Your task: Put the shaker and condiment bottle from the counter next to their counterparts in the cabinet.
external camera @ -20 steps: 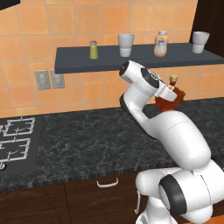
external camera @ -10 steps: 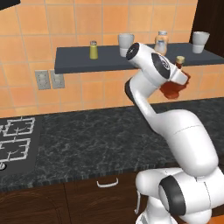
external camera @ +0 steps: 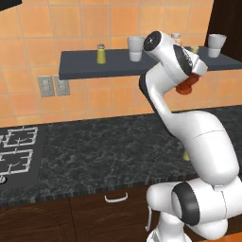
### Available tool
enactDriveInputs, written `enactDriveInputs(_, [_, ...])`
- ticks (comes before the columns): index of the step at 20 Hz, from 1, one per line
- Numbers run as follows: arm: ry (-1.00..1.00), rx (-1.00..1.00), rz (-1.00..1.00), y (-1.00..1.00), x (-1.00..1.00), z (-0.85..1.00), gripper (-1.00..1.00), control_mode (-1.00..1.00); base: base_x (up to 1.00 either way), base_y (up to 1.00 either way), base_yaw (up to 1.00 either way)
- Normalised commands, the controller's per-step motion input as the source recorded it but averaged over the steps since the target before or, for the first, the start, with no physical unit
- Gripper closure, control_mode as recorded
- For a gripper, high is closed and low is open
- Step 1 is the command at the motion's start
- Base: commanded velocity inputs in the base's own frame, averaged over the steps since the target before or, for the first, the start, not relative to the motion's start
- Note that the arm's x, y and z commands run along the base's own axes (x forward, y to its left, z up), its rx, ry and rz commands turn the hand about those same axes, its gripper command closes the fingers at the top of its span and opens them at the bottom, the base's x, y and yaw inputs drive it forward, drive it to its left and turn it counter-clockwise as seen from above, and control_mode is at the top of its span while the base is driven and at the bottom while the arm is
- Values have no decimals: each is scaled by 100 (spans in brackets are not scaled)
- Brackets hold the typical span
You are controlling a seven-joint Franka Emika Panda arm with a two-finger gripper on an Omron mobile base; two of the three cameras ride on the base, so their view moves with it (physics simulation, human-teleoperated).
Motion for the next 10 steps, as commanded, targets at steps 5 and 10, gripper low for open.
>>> enactDriveInputs(5, [0,-12,16,13,47,8,100,-100,0,0,0])
enactDriveInputs(10, [2,-8,14,5,7,30,100,-100,0,0,0])
